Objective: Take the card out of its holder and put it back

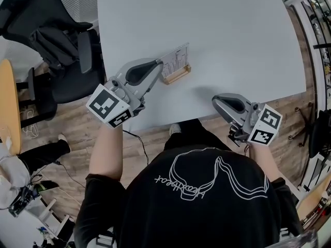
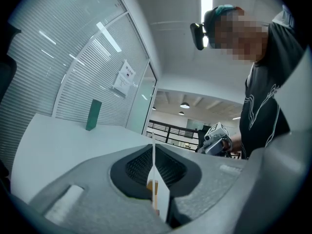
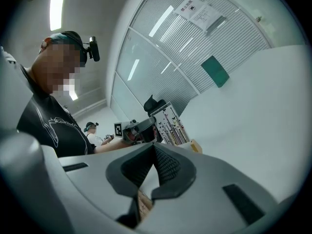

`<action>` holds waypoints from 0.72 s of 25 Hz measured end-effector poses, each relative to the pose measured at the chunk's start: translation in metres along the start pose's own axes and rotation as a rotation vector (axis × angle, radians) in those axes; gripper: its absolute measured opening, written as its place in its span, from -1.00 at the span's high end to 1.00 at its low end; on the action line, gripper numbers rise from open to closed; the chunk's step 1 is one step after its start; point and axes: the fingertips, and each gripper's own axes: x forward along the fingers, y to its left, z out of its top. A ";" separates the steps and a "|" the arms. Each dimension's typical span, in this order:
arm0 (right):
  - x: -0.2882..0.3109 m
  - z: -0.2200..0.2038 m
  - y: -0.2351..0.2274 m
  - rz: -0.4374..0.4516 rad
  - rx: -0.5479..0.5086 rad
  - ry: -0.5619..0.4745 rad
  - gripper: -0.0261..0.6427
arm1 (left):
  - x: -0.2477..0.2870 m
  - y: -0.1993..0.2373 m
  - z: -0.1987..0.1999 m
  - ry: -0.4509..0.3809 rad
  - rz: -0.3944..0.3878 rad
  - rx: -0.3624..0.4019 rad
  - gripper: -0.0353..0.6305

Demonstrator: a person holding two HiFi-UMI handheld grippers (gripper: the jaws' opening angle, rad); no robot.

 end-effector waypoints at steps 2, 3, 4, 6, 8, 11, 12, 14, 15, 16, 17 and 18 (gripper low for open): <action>0.001 0.000 0.001 0.000 0.001 0.003 0.90 | -0.001 0.000 -0.001 -0.008 -0.001 -0.003 0.82; 0.001 0.000 0.001 -0.001 0.002 0.005 0.90 | -0.002 0.000 -0.001 -0.014 -0.002 -0.007 0.82; 0.002 0.000 0.001 -0.002 0.002 0.007 0.90 | -0.002 0.000 -0.002 -0.021 -0.003 -0.011 0.82; 0.002 0.001 0.001 -0.005 0.001 0.010 0.90 | -0.004 0.001 -0.003 -0.033 -0.006 -0.016 0.82; 0.003 0.002 0.001 -0.008 0.001 0.015 0.90 | -0.006 0.003 -0.004 -0.043 -0.010 -0.021 0.82; 0.002 -0.002 0.000 -0.014 0.003 0.025 0.90 | -0.007 0.006 -0.007 -0.058 -0.009 -0.028 0.82; 0.001 -0.004 -0.001 -0.015 0.005 0.028 0.90 | -0.007 0.007 -0.008 -0.062 -0.008 -0.031 0.82; 0.000 -0.007 -0.001 -0.015 0.007 0.031 0.90 | -0.008 0.008 -0.010 -0.068 -0.007 -0.040 0.82; -0.001 -0.009 -0.001 -0.015 0.008 0.032 0.90 | -0.008 0.009 -0.010 -0.070 -0.009 -0.043 0.82; -0.001 -0.009 -0.001 -0.015 0.008 0.033 0.90 | -0.007 0.009 -0.011 -0.071 -0.010 -0.044 0.82; -0.001 -0.010 -0.002 -0.016 0.008 0.034 0.90 | -0.007 0.009 -0.011 -0.071 -0.013 -0.044 0.82; -0.001 -0.010 -0.002 -0.016 0.009 0.035 0.90 | -0.008 0.009 -0.011 -0.071 -0.015 -0.044 0.82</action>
